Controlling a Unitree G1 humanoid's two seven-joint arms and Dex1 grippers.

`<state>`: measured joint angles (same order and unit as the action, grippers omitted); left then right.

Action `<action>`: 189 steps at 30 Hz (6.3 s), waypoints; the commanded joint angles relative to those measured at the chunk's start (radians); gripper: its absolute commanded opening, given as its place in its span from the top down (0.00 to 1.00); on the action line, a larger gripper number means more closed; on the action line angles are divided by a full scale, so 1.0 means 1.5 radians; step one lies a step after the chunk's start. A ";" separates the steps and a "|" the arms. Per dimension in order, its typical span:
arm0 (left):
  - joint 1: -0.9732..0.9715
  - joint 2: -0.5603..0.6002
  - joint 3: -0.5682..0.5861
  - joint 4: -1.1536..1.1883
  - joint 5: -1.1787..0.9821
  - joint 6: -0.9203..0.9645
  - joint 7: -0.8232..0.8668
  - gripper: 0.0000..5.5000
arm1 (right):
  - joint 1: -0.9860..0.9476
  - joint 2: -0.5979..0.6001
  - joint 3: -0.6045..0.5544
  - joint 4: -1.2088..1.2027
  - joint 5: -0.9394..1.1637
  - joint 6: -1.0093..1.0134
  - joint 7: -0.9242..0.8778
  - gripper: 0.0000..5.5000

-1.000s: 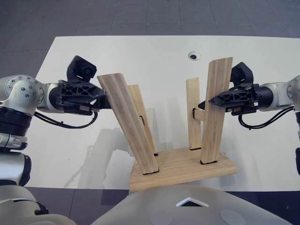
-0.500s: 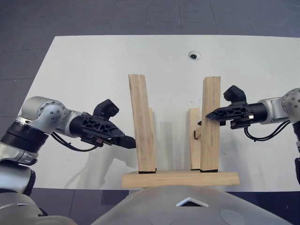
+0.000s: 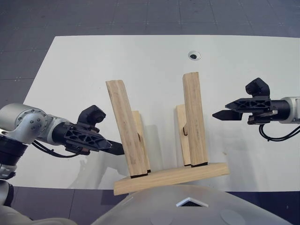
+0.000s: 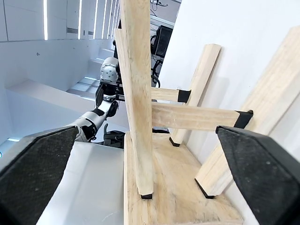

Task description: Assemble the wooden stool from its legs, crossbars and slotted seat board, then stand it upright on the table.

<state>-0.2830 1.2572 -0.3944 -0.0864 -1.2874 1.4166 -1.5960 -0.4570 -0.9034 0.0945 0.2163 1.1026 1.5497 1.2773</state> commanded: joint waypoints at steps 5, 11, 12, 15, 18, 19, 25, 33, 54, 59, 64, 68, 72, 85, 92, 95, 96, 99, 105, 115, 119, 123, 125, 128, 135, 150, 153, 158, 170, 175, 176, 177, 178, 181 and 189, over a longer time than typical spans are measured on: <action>-0.021 -0.019 0.016 0.090 0.018 -0.043 -0.012 0.00 | 0.001 0.011 -0.013 -0.014 -0.018 -0.010 -0.002 0.01; -0.049 -0.148 0.102 0.210 0.133 -0.179 0.023 0.00 | 0.029 0.011 -0.026 -0.054 -0.049 -0.094 0.013 0.01; -0.048 -0.174 0.140 0.226 0.141 -0.222 0.040 0.00 | 0.034 0.009 -0.023 -0.062 -0.050 -0.097 0.019 0.01; -0.034 -0.213 0.221 0.248 0.175 -0.312 0.067 0.00 | 0.045 0.005 -0.021 -0.074 -0.055 -0.105 0.033 0.01; 0.008 -0.201 0.262 0.220 0.198 -0.363 0.015 0.00 | 0.056 0.002 -0.026 -0.080 -0.066 -0.124 0.041 0.01; 0.025 -0.202 0.274 0.208 0.219 -0.404 0.007 0.00 | 0.058 0.003 -0.030 -0.080 -0.072 -0.134 0.041 0.01; 0.139 -0.236 0.389 0.197 0.342 -0.691 0.021 0.00 | 0.143 0.048 -0.121 -0.137 -0.215 -0.499 0.011 0.01; 0.386 -0.278 0.527 0.137 0.448 -0.956 0.051 0.00 | 0.360 0.025 -0.238 -0.210 -0.273 -0.714 0.072 0.01; 0.513 -0.315 0.400 0.073 0.522 -1.251 0.022 0.00 | 0.524 -0.017 -0.226 -0.321 -0.375 -0.898 0.176 0.01; 0.494 -0.333 0.355 0.025 0.537 -1.232 0.054 0.00 | 0.501 -0.020 -0.174 -0.370 -0.375 -0.887 0.159 0.01; 0.488 -0.334 0.323 -0.018 0.546 -1.202 0.088 0.00 | 0.473 -0.016 -0.123 -0.391 -0.383 -0.878 0.139 0.01; 0.492 -0.328 0.316 -0.026 0.550 -1.197 0.100 0.00 | 0.457 -0.014 -0.102 -0.392 -0.384 -0.877 0.129 0.01; 0.488 -0.330 0.310 -0.030 0.567 -1.199 0.115 0.00 | 0.444 -0.002 -0.083 -0.391 -0.389 -0.882 0.110 0.01; 0.488 -0.330 0.312 -0.035 0.588 -1.252 0.133 0.10 | 0.435 0.032 -0.031 -0.401 -0.394 -0.878 0.058 0.23; 0.475 -0.333 0.310 -0.020 0.607 -1.258 0.163 0.30 | 0.440 0.031 -0.002 -0.406 -0.385 -0.873 0.066 0.47; 0.463 -0.339 0.312 -0.016 0.612 -1.257 0.182 0.38 | 0.441 0.031 0.002 -0.406 -0.385 -0.872 0.065 0.56; 0.461 -0.340 0.312 -0.016 0.611 -1.259 0.186 0.41 | 0.441 0.030 0.003 -0.406 -0.385 -0.872 0.064 0.59; 0.462 -0.341 0.312 -0.017 0.605 -1.268 0.191 0.49 | 0.443 0.029 0.002 -0.407 -0.379 -0.861 0.061 0.69; 0.469 -0.332 0.306 -0.030 0.588 -1.256 0.183 0.68 | 0.444 0.028 0.001 -0.410 -0.371 -0.852 0.052 0.70; 0.487 -0.302 0.285 -0.085 0.524 -1.154 0.155 0.75 | 0.450 0.027 -0.030 -0.429 -0.354 -0.832 0.028 0.72; 0.496 -0.296 0.306 -0.126 0.454 -1.089 0.144 0.75 | 0.461 0.027 -0.036 -0.440 -0.381 -0.839 0.006 0.72; 0.487 -0.274 0.306 -0.140 0.457 -1.005 0.160 0.75 | 0.454 0.044 -0.049 -0.461 -0.404 -0.834 -0.055 0.72; 0.473 -0.270 0.309 -0.138 0.453 -0.967 0.164 0.75 | 0.448 0.041 -0.049 -0.472 -0.392 -0.790 -0.076 0.72; 0.447 -0.273 0.320 -0.133 0.437 -0.928 0.163 0.75 | 0.437 0.039 -0.047 -0.474 -0.389 -0.754 -0.091 0.72; 0.417 -0.277 0.316 -0.142 0.426 -0.817 0.173 0.75 | 0.392 0.040 -0.053 -0.485 -0.313 -0.637 -0.089 0.72; 0.325 -0.121 0.305 -0.215 0.126 -0.356 0.096 0.75 | 0.227 0.000 -0.088 -0.429 0.044 -0.195 -0.108 0.72; 0.282 -0.115 0.300 -0.210 0.047 -0.278 0.111 0.75 | 0.185 0.000 -0.093 -0.390 0.114 -0.116 -0.122 0.72; 0.221 -0.120 0.277 -0.180 -0.064 -0.146 0.148 0.75 | 0.129 -0.016 -0.076 -0.326 0.249 -0.003 -0.149 0.72; 0.026 -0.123 0.206 -0.052 -0.392 -0.015 0.315 0.75 | -0.061 -0.110 0.155 -0.100 0.580 0.006 -0.245 0.72; -0.033 -0.143 0.156 0.025 -0.453 -0.001 0.376 0.75 | -0.146 -0.056 0.243 0.041 0.580 0.035 -0.243 0.72; -0.041 -0.145 0.153 0.038 -0.454 0.007 0.376 0.75 | -0.161 -0.045 0.259 0.070 0.579 0.038 -0.243 0.72; -0.046 -0.144 0.152 0.051 -0.452 0.024 0.368 0.75 | -0.173 -0.036 0.273 0.097 0.579 0.040 -0.242 0.72; -0.050 -0.144 0.156 0.064 -0.445 0.042 0.355 0.75 | -0.183 -0.028 0.286 0.122 0.579 0.042 -0.241 0.72; -0.061 -0.157 0.180 0.112 -0.396 0.108 0.290 0.75 | -0.210 0.002 0.315 0.205 0.580 0.043 -0.244 0.72; -0.091 -0.219 0.181 0.240 -0.194 0.131 0.206 0.75 | -0.217 0.046 0.326 0.321 0.576 0.043 -0.273 0.72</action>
<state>-0.4251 1.0111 -0.1147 0.2719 -1.5987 1.6098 -1.2065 -0.8198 -0.8964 0.5698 0.6731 1.9802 1.6149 0.8973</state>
